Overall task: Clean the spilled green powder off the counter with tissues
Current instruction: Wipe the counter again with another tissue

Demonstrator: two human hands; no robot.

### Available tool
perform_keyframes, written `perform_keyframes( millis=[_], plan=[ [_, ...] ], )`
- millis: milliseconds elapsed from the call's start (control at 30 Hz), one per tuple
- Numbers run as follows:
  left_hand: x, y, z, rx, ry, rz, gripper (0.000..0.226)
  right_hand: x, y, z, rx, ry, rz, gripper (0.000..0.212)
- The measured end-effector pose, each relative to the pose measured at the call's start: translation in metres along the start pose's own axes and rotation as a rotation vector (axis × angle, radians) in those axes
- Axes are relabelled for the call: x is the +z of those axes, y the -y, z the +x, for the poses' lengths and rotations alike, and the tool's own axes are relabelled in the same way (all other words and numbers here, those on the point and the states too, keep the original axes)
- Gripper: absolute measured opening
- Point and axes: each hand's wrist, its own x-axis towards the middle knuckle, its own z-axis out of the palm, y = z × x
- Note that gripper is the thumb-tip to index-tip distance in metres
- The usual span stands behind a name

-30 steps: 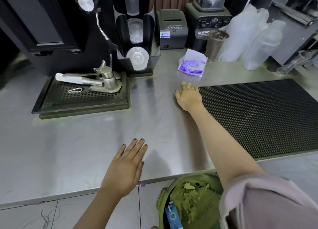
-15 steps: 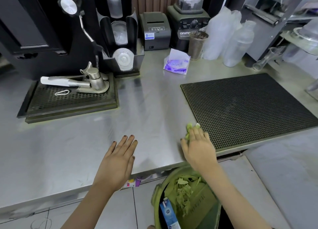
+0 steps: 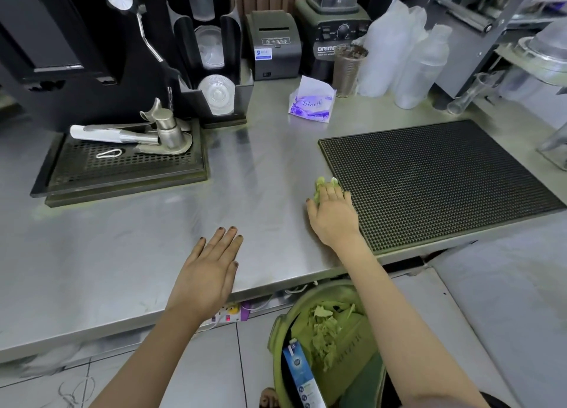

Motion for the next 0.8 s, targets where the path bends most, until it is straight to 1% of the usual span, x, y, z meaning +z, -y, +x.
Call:
perform_keyframes(
  millis=[33,100,200,300,367,400,467,533,600,633,700,800],
  plan=[
    [0.0,0.0,0.0,-0.002,0.0,-0.007,0.05,-0.001,-0.007,-0.012,-0.042,-0.009,0.017,0.062],
    [-0.001,0.0,0.0,-0.003,0.0,-0.01,0.05,-0.006,-0.021,-0.048,-0.104,-0.029,0.027,0.066],
    [0.0,0.0,0.001,-0.007,0.004,-0.002,0.05,-0.004,-0.037,-0.102,-0.133,-0.047,-0.025,0.068],
    [0.001,0.001,0.001,-0.013,0.016,0.004,0.049,0.009,-0.033,-0.116,-0.027,-0.09,0.0,0.066],
    [0.002,0.002,0.0,-0.014,0.021,-0.006,0.049,0.013,-0.014,-0.114,0.068,-0.138,0.027,0.065],
    [0.003,0.002,0.0,-0.014,0.019,-0.011,0.049,0.015,-0.001,-0.116,0.086,-0.147,0.043,0.064],
    [0.003,0.003,0.0,-0.007,0.012,-0.034,0.05,0.021,0.031,-0.128,0.031,-0.127,0.091,0.06],
    [0.004,0.004,0.0,0.003,0.003,-0.07,0.051,0.025,0.055,-0.149,-0.117,-0.095,0.096,0.056],
    [0.004,0.004,0.0,0.011,-0.002,-0.091,0.052,0.022,0.052,-0.158,-0.223,-0.096,0.079,0.052],
    [0.003,0.003,0.0,0.012,-0.002,-0.096,0.054,0.019,0.04,-0.156,-0.226,-0.11,0.047,0.049],
    [0.003,0.003,0.0,0.012,-0.007,-0.106,0.058,0.016,0.012,-0.15,-0.142,-0.158,-0.022,0.046],
    [0.002,0.002,0.0,0.01,-0.015,-0.123,0.064,0.021,-0.009,-0.143,0.079,-0.192,-0.006,0.051]
  ],
)
